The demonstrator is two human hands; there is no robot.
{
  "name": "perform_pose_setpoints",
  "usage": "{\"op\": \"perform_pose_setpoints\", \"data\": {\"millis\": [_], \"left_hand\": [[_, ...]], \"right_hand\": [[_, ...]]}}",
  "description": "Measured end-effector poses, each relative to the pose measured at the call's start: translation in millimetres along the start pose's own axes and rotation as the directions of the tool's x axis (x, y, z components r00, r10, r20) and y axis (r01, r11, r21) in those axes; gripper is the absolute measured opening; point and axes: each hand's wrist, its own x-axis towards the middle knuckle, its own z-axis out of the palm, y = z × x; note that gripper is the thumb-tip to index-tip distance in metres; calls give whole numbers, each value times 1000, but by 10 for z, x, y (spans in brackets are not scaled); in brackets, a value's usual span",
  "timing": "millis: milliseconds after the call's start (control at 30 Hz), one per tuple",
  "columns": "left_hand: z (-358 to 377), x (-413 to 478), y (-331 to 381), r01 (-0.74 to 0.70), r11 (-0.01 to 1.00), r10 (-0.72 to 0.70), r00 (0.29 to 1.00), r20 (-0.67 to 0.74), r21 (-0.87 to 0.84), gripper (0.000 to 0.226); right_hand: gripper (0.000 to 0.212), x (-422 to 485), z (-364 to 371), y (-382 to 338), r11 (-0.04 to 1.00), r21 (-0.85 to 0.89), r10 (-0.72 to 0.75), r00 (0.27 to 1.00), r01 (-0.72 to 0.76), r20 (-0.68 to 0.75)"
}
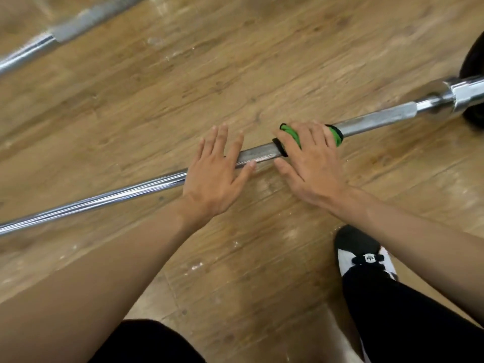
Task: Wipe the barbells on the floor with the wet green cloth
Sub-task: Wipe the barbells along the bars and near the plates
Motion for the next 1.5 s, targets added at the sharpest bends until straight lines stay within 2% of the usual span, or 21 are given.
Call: {"op": "perform_pose_setpoints", "data": {"millis": [133, 267, 367, 567, 700, 767, 833, 933, 1033, 1100, 1167, 1300, 1433, 1500], "left_hand": [[-22, -158, -427, -25, 996, 26, 1000, -15, 84, 80], [-53, -213, -817, 67, 993, -55, 991, -119, 100, 76], [-85, -257, -1035, 133, 985, -119, 984, -133, 105, 80], [21, -288, -957, 112, 987, -98, 988, -118, 118, 83], [70, -378, -916, 120, 984, -103, 986, -128, 129, 83], [80, -421, -895, 115, 984, -97, 986, -133, 134, 82], [87, -459, -877, 110, 983, -90, 986, -141, 144, 84], [122, -524, -860, 97, 981, -73, 986, -150, 167, 87], [146, -566, -878, 83, 982, -55, 985, -161, 171, 88], [151, -575, -899, 70, 983, -42, 985, -165, 170, 89], [174, -587, -903, 51, 983, -22, 986, -167, 176, 91], [193, -589, -902, 51, 976, -10, 982, -189, 212, 95], [190, -577, -895, 51, 974, -11, 984, -179, 220, 98], [181, -565, -902, 55, 975, -19, 986, -166, 215, 99]], "right_hand": [[72, -15, -4, -18, 999, -10, -44, 998, 44, -50], [62, -23, 57, 26, 999, -33, -46, 989, 42, -139], [56, -32, 31, 149, 994, -53, -101, 988, 95, -114], [53, -231, -24, 696, 970, -41, 224, 952, -238, -208], [67, -148, 41, 318, 906, 69, 418, 858, -418, -299], [75, -123, 64, -63, 934, 79, 358, 903, -349, -236], [72, -141, 122, -488, 967, 113, 245, 955, -228, -168], [72, -169, 187, -955, 986, 159, 75, 992, -58, -105], [72, -191, 157, -754, 975, 105, -187, 979, 195, -80], [70, -219, 117, -398, 958, 76, -270, 960, 276, -80], [68, -295, 74, -22, 975, 48, -208, 971, 215, -115], [62, -401, 29, 392, 1000, 21, 19, 975, -15, -220], [56, -282, 107, 30, 958, 48, 286, 917, -284, -279], [61, -230, 116, -214, 959, 55, 283, 927, -278, -245]]}}
